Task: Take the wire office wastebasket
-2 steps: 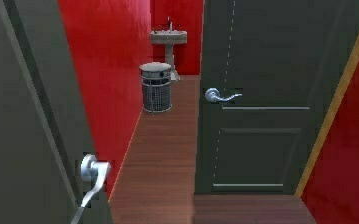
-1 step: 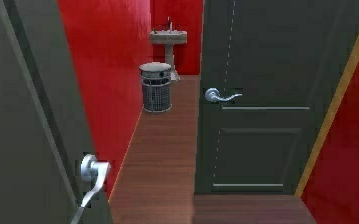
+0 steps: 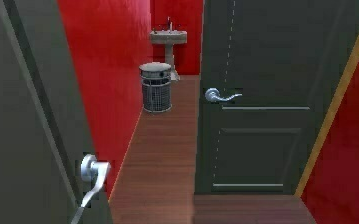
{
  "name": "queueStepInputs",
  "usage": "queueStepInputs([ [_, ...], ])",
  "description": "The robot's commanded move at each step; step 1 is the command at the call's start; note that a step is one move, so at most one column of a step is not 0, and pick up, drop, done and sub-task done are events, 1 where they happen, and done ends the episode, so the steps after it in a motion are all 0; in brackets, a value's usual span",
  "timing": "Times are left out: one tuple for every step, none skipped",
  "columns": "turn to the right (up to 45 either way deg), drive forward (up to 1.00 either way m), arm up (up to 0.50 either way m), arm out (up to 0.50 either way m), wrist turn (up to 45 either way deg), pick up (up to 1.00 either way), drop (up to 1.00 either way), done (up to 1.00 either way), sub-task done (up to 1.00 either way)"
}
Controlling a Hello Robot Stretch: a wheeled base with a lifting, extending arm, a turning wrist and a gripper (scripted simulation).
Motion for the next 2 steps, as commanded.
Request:
queueStepInputs([
  [0.0, 0.00, 0.10, 0.00, 0.0, 0.00, 0.00, 0.00, 0.00],
  [0.0, 0.00, 0.00, 0.00, 0.0, 0.00, 0.00, 1.00, 0.00],
])
